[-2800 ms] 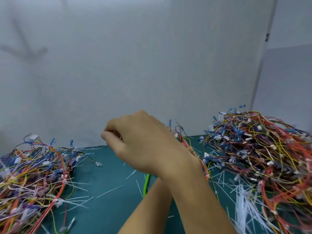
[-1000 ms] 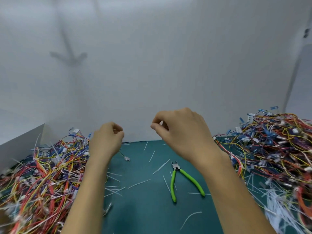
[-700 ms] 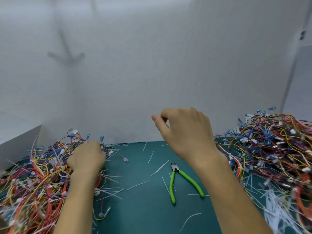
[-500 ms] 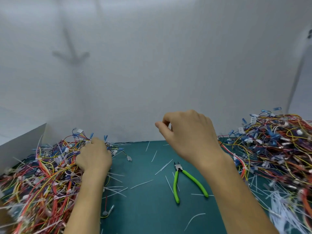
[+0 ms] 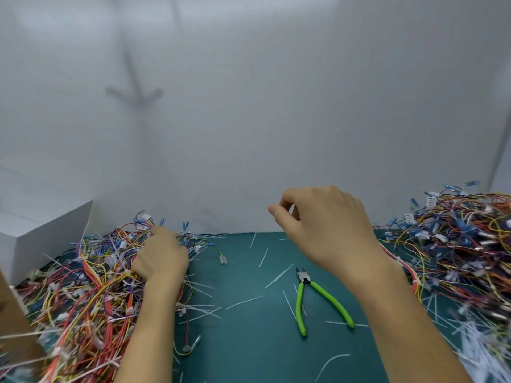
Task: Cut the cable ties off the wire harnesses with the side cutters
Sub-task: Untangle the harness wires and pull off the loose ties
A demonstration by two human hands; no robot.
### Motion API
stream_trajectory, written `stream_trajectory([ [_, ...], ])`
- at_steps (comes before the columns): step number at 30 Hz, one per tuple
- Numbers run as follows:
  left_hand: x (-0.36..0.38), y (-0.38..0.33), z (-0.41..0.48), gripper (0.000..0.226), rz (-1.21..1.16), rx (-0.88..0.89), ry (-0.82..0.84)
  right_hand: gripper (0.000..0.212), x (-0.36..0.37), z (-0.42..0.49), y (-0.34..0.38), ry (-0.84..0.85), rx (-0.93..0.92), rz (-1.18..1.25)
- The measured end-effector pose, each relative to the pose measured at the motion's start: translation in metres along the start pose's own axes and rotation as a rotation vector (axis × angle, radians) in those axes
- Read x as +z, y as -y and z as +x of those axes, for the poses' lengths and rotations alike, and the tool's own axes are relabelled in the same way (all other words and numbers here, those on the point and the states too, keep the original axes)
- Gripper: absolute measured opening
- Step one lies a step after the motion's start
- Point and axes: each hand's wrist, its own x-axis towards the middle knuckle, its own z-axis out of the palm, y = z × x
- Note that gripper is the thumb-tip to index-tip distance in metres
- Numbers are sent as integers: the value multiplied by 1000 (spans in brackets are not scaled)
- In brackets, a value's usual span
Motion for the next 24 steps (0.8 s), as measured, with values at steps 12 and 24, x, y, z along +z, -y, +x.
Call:
stream_trajectory([
  [12, -30, 19, 15, 36, -533, -11, -33, 24, -1, 1, 0, -25, 44, 139],
  [24, -58, 22, 18, 27, -512, 108, 160, 24, -3, -2, 7, 64, 21, 152],
])
